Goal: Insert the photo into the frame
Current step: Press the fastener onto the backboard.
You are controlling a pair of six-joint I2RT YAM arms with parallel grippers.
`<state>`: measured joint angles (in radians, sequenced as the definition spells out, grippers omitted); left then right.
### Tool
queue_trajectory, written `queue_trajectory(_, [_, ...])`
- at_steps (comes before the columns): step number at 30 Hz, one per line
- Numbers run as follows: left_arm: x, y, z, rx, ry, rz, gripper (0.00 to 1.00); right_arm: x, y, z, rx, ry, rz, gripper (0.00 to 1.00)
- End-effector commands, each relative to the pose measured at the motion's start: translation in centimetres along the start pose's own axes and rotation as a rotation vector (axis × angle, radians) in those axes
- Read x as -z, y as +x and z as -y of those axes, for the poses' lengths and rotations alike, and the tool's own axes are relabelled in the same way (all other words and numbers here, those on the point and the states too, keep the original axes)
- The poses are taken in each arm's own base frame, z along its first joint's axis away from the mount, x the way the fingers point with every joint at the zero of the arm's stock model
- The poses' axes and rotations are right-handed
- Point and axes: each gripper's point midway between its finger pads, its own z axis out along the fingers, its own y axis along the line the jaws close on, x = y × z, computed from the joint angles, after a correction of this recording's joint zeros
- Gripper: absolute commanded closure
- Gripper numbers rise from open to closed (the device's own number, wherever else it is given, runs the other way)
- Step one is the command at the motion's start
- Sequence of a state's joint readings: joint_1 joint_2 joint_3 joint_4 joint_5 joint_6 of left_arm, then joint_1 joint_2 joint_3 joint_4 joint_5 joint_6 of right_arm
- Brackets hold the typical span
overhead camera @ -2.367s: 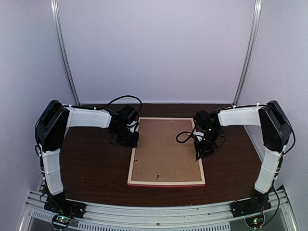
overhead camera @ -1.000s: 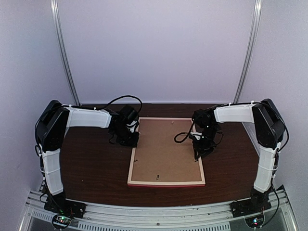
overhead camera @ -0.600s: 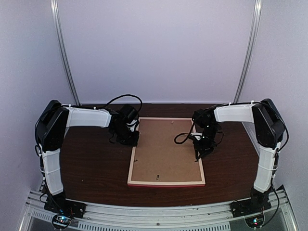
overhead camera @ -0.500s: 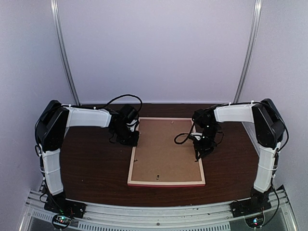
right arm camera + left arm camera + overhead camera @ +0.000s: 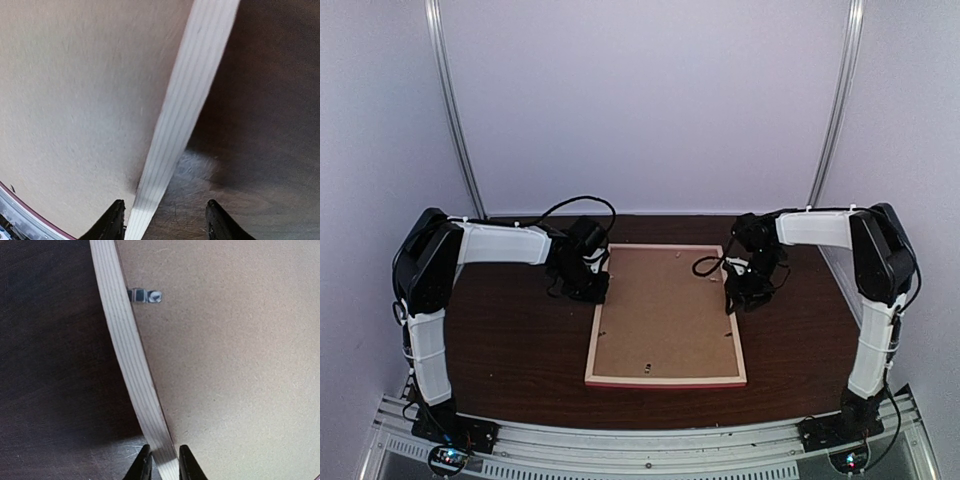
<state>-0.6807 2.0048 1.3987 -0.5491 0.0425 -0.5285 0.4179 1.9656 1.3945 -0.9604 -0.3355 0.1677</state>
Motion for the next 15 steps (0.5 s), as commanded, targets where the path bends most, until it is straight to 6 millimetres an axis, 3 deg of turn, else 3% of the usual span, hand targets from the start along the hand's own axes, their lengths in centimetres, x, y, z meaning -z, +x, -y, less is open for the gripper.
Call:
queue_trajectory(1, [0.2,-1.1,0.7,-0.021,0.018,0.030,0.81,1.4,-4.6,1.1,-0.075,0.003,0.162,0.43])
queue_trajectory(9, [-0.2,-0.8,0.4,-0.022,0.008,0.019,0.85,0.7,-9.3,1.3,-0.085,-0.001,0.237,0.41])
queue_trajectory(15, [-0.6,-0.4,0.1,-0.019,-0.007,0.004,0.85,0.5,-11.4,1.4,-0.076,0.011,0.261,0.42])
